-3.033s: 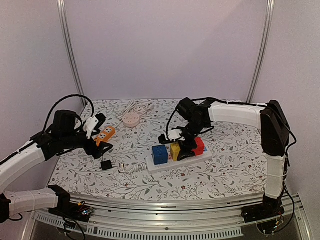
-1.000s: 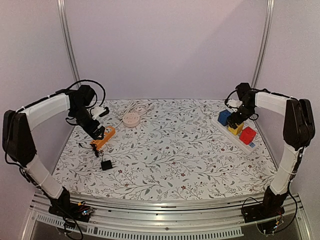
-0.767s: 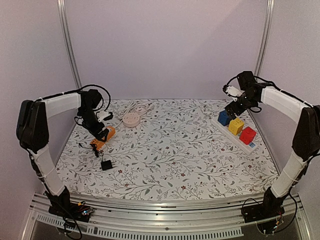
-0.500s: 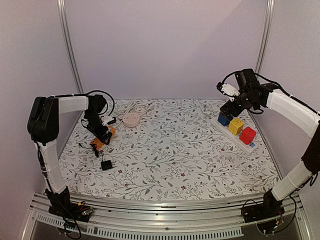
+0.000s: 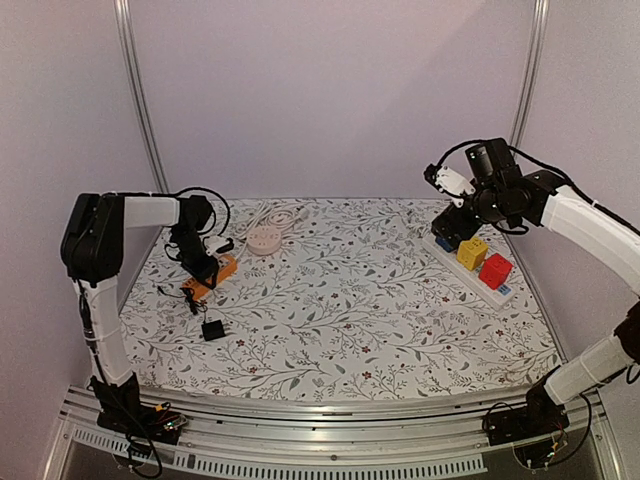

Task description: Insert the plug

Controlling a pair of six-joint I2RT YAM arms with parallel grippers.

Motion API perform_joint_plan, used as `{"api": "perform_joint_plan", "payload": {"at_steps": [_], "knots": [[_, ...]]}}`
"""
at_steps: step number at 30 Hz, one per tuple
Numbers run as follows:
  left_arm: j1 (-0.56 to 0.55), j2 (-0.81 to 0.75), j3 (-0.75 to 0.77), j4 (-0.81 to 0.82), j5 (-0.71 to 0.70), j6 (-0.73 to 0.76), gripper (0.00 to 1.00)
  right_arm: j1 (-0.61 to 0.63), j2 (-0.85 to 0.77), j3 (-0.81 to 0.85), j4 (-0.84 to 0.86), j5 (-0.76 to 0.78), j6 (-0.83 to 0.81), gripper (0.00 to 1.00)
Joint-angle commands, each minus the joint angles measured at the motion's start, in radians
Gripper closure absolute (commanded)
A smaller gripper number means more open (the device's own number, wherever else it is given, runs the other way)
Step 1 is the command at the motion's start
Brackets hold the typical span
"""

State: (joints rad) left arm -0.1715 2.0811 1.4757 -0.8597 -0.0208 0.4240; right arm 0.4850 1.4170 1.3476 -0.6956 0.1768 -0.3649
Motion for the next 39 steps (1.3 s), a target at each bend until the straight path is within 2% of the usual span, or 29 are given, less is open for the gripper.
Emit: {"api": "perform_joint_plan", "payload": {"at_steps": [1, 5, 9, 13, 16, 19, 21, 23, 24, 25, 30, 33, 35, 39], "knots": [[-0.117, -0.057, -0.108, -0.021, 0.12, 0.052, 0.94, 0.038, -0.046, -0.019, -0.012, 0.013, 0.045, 0.01], [-0.333, -0.088, -0.169, -0.018, 0.175, 0.066, 0.95, 0.078, -0.069, -0.054, -0.011, 0.014, 0.08, 0.01], [-0.516, -0.027, -0.108, -0.002, 0.2, 0.056, 0.94, 0.123, -0.086, -0.086, -0.01, 0.044, 0.107, 0.01], [-0.627, 0.081, 0.018, -0.009, 0.191, 0.055, 0.92, 0.16, -0.108, -0.107, -0.016, 0.061, 0.128, 0.01], [-0.676, 0.127, 0.069, -0.03, 0.197, 0.07, 0.85, 0.171, -0.125, -0.112, -0.03, 0.071, 0.137, 0.01], [-0.693, 0.125, 0.069, -0.039, 0.202, 0.077, 0.7, 0.176, -0.141, -0.113, -0.036, 0.079, 0.139, 0.01], [-0.694, 0.108, 0.061, -0.039, 0.202, 0.08, 0.54, 0.178, -0.149, -0.113, -0.035, 0.078, 0.142, 0.01], [-0.695, 0.088, 0.06, -0.053, 0.209, 0.078, 0.25, 0.18, -0.15, -0.112, -0.029, 0.075, 0.148, 0.01], [-0.696, 0.072, 0.064, -0.067, 0.211, 0.082, 0.04, 0.183, -0.148, -0.11, -0.026, 0.075, 0.15, 0.01], [-0.697, 0.056, 0.07, -0.082, 0.212, 0.09, 0.01, 0.185, -0.146, -0.108, -0.024, 0.075, 0.152, 0.01], [-0.687, -0.113, 0.061, -0.156, 0.208, 0.18, 0.0, 0.216, -0.133, -0.085, -0.022, 0.077, 0.167, 0.01], [-0.649, -0.231, -0.006, -0.221, 0.22, 0.241, 0.0, 0.227, -0.143, -0.105, 0.004, 0.035, 0.194, 0.01], [-0.582, -0.3, -0.085, -0.232, 0.226, 0.274, 0.01, 0.227, -0.161, -0.133, 0.035, 0.015, 0.203, 0.01], [-0.387, -0.375, -0.214, -0.228, 0.212, 0.278, 0.12, 0.228, -0.168, -0.127, 0.065, 0.019, 0.222, 0.01]]}}
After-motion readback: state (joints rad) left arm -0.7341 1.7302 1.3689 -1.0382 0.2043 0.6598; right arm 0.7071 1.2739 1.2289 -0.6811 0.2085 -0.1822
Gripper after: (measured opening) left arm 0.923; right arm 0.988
